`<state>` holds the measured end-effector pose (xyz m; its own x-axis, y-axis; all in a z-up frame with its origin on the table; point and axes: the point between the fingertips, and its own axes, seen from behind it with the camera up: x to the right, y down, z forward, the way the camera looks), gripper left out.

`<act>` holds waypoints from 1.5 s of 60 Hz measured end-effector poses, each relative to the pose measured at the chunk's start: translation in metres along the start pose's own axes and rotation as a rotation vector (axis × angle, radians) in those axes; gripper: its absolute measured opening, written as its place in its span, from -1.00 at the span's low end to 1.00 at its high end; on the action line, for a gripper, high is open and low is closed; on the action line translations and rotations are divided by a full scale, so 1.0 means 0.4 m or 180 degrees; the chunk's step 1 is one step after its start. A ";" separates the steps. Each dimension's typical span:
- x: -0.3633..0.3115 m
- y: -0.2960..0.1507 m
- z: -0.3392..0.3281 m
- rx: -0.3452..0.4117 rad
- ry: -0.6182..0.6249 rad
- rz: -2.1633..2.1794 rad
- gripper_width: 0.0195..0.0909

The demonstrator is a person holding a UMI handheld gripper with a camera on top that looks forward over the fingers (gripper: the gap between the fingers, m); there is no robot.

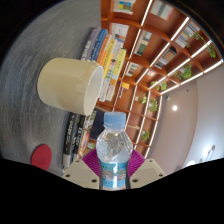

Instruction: Pour water

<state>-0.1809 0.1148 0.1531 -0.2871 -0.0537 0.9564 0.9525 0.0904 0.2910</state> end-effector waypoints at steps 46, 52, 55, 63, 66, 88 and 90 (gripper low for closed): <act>0.012 0.084 -0.038 0.0072 -0.0441 0.2501 -0.71; -0.025 0.104 -0.050 0.0100 -0.0770 0.3768 -0.72; -0.043 0.109 -0.059 0.0151 -0.0986 0.4283 -0.72; -0.070 0.123 -0.072 0.0264 -0.1264 0.5258 -0.72; -0.091 0.096 -0.068 0.0311 -0.1285 0.5504 -0.72; -0.221 0.041 -0.072 0.0331 -0.1369 0.5679 -0.67; -0.222 0.039 -0.074 0.0328 -0.1371 0.5692 -0.67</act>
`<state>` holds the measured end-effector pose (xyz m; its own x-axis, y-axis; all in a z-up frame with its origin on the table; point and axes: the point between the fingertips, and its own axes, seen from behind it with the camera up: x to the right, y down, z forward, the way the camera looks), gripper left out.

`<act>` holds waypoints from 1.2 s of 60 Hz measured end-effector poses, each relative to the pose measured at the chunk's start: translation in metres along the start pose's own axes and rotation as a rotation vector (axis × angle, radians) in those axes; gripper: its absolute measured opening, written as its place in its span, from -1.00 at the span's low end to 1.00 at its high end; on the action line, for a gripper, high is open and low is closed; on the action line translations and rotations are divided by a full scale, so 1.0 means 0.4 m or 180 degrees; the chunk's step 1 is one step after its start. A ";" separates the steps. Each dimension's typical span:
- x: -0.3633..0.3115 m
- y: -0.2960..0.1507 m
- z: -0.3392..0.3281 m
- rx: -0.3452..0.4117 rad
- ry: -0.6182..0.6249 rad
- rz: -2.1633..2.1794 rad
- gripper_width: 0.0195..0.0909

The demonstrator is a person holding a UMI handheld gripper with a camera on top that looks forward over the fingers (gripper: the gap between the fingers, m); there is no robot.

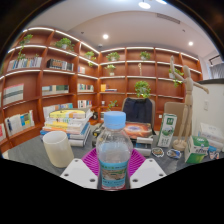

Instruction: Pour water

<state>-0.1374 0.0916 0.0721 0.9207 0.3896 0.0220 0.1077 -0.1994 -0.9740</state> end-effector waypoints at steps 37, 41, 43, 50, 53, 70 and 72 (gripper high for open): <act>-0.004 -0.002 -0.231 -0.0100 0.0091 0.0237 0.73; 0.039 -0.002 -0.302 -0.0097 0.0351 0.0281 0.74; 0.070 -0.003 -0.343 -0.0111 0.0507 0.0310 0.75; 0.161 0.016 -0.466 -0.0185 0.0980 0.0361 0.76; 0.194 0.023 -0.509 -0.0219 0.1137 0.0375 0.76; 0.295 -0.015 -0.644 -0.0020 0.1502 0.0449 0.77; 0.297 -0.021 -0.650 -0.0001 0.1496 0.0447 0.77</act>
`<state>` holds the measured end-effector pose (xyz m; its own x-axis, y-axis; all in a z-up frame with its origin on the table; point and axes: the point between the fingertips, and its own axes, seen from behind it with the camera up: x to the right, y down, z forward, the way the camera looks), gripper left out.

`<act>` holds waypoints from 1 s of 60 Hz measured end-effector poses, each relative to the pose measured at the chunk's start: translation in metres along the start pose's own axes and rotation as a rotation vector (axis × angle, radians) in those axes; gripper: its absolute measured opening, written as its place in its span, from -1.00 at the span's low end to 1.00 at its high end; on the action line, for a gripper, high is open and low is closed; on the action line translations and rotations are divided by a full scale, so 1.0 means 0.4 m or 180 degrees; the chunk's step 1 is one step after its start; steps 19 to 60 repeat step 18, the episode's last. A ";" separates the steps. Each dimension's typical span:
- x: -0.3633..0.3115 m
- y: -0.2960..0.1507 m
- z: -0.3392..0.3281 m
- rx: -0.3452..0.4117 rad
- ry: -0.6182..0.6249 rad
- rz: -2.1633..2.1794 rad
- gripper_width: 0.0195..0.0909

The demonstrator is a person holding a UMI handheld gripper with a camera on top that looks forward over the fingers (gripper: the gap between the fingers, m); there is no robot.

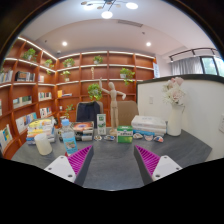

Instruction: Pour water

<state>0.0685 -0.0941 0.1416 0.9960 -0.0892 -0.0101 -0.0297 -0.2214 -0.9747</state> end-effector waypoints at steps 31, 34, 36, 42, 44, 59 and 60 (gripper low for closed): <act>-0.021 -0.018 0.001 0.0090 -0.0143 0.0007 0.77; -0.021 -0.018 0.001 0.0090 -0.0143 0.0007 0.77; -0.021 -0.018 0.001 0.0090 -0.0143 0.0007 0.77; -0.021 -0.018 0.001 0.0090 -0.0143 0.0007 0.77; -0.021 -0.018 0.001 0.0090 -0.0143 0.0007 0.77; -0.021 -0.018 0.001 0.0090 -0.0143 0.0007 0.77; -0.021 -0.018 0.001 0.0090 -0.0143 0.0007 0.77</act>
